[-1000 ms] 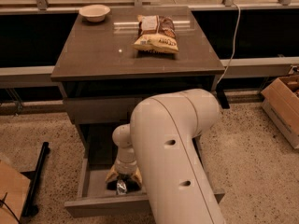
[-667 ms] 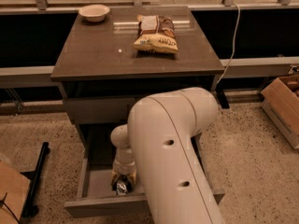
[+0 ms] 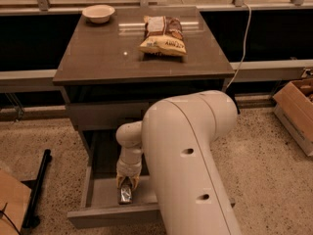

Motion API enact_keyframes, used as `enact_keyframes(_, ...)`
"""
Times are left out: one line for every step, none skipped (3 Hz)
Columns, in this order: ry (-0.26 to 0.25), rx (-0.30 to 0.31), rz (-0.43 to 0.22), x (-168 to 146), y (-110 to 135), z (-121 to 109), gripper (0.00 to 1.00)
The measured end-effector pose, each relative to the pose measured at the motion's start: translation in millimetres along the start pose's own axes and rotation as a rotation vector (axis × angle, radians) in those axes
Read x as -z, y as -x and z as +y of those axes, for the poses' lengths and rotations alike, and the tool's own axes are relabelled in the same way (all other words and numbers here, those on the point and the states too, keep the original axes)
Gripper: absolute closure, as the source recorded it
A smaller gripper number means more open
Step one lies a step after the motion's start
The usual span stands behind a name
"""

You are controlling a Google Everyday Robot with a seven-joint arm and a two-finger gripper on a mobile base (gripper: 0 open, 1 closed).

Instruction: Pick redbull can from middle drawer and place on counter

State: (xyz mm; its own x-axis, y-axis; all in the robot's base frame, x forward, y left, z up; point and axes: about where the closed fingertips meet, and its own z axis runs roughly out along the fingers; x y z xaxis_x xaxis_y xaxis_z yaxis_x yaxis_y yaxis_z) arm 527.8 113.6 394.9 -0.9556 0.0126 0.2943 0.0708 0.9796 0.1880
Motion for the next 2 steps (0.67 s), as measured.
enact_keyframes(0.073, 0.010, 0.011, 10, 0, 0, 1.00)
enact_keyframes(0.216, 0.018, -0.009, 35, -5, -11, 1.00)
